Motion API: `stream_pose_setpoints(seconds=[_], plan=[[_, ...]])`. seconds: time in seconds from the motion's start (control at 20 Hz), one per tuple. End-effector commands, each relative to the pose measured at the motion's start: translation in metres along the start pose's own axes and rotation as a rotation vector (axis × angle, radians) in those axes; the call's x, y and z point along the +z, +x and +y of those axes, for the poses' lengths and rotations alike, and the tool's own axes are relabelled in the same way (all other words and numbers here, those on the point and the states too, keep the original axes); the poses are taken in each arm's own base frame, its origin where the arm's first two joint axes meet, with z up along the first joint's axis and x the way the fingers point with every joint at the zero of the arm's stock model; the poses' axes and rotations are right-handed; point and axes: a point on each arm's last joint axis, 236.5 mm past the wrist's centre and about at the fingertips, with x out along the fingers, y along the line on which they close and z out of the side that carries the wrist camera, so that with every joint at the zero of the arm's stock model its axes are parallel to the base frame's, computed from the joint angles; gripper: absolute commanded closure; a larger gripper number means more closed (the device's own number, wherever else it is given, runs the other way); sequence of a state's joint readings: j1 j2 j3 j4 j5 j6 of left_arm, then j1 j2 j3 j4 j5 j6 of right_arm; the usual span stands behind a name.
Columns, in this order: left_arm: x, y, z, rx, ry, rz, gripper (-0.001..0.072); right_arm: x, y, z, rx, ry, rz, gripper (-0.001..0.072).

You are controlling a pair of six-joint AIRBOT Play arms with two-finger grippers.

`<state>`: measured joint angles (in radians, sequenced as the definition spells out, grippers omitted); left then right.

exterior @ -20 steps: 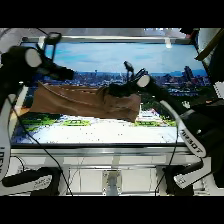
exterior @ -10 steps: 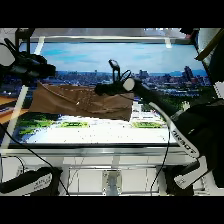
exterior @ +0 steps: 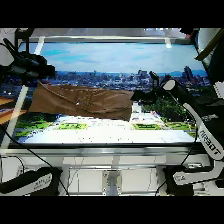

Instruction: Fold the clothes and pants, and hang the long-sleeved shirts on hangers.

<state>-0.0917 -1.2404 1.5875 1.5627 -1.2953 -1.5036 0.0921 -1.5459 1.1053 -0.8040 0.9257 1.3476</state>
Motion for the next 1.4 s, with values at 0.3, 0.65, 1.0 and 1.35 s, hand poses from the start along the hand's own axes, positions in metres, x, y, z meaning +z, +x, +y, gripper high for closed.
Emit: stream_pose_setpoints(seconds=[0.3, 0.65, 1.0, 1.35], plan=[[0.0, 0.0, 0.0, 0.0, 0.0, 0.0, 0.0697, 0.006, 0.051, 0.006, 0.181, 0.141, -0.002, 0.0025], [0.0, 0.0, 0.0, 0.001, 0.001, 0.001, 0.0697, -0.012, 0.065, 0.044, 0.252, 0.142, 0.042, 0.0527], [-0.021, -0.004, -0.002, -0.009, 0.026, 0.083, 0.0697, -0.042, -0.047, 0.021, 0.096, -0.083, 0.159, 0.0692], [-0.046, -0.003, -0.078, -0.221, 0.07, 0.106, 0.0697, -0.062, -0.2, 0.0, -0.069, -0.103, 0.009, 0.0693]])
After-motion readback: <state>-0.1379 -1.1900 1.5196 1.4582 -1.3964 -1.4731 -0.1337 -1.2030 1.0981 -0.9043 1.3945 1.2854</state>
